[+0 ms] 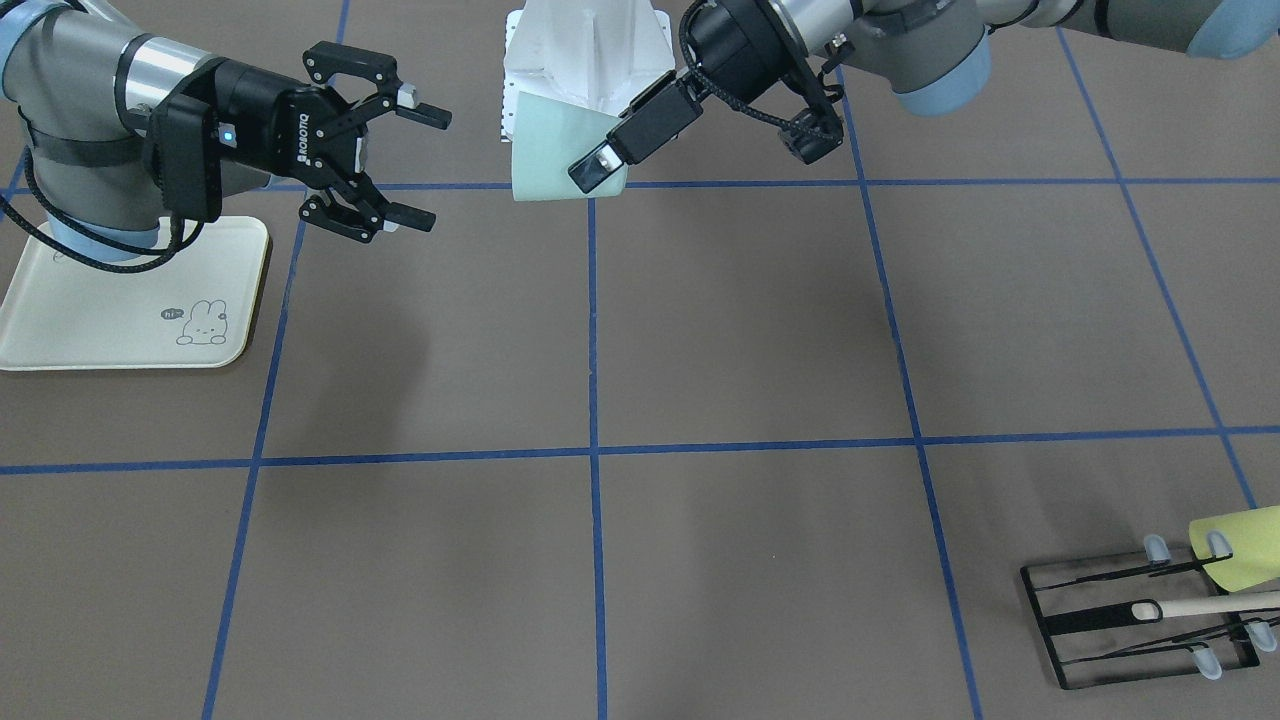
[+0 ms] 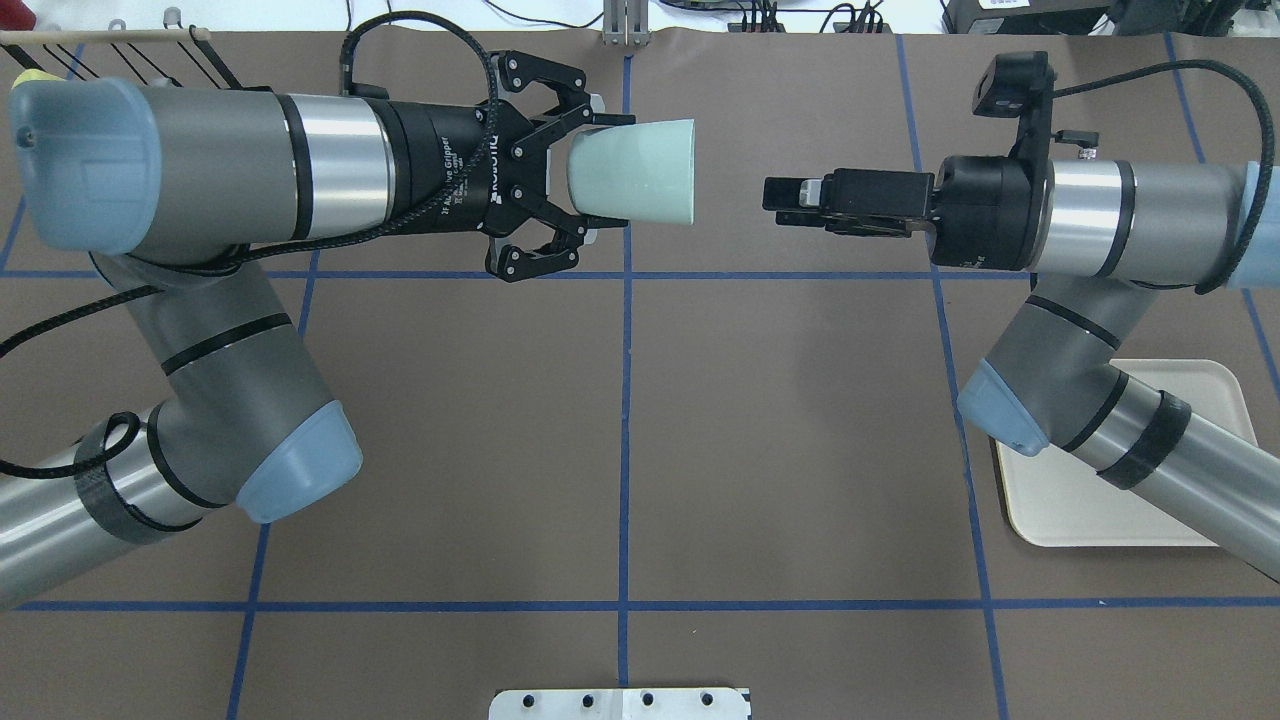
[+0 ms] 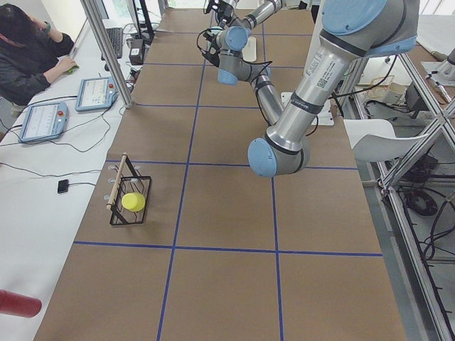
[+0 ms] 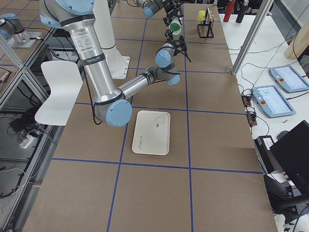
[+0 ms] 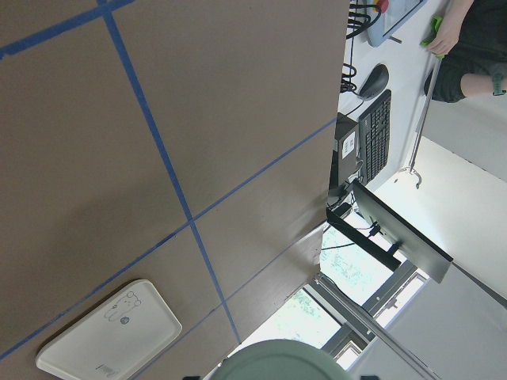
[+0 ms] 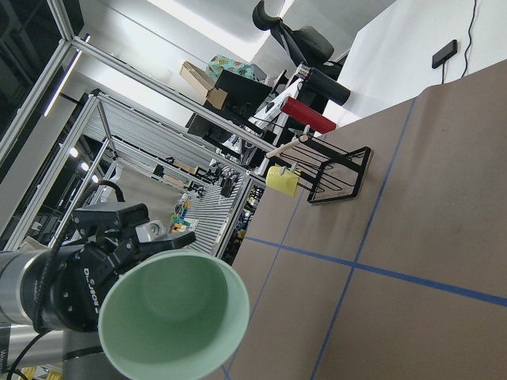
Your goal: Left arm grabs green cup and hands to right arm on tray
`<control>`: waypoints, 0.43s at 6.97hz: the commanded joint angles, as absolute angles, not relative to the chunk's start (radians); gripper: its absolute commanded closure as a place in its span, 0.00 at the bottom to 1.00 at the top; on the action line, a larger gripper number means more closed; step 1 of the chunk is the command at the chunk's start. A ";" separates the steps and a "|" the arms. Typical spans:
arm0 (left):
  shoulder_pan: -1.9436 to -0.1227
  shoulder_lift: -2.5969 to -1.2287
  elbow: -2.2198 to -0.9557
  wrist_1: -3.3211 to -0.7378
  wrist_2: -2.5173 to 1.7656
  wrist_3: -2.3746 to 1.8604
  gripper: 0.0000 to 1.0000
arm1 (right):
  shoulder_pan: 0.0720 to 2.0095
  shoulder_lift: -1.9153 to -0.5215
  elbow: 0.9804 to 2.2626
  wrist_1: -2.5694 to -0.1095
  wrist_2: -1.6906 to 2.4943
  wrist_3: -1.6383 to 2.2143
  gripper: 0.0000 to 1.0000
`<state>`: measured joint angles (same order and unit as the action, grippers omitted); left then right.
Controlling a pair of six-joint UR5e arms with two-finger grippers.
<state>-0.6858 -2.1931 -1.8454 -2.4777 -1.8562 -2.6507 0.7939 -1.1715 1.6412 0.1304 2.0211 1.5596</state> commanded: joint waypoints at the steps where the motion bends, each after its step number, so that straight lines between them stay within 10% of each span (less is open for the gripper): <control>1: -0.683 -2.195 -1.845 -2.494 -1.858 -2.663 0.63 | 0.785 -1.170 1.643 0.129 2.013 1.559 0.10; 3: -0.673 -2.203 -1.845 -2.494 -1.859 -2.665 0.63 | 0.781 -1.170 1.641 0.129 1.997 1.559 0.12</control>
<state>-0.6800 -2.1983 -1.8454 -2.4931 -1.8578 -2.6633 0.7846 -1.1711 1.6427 0.1291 2.0078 1.5593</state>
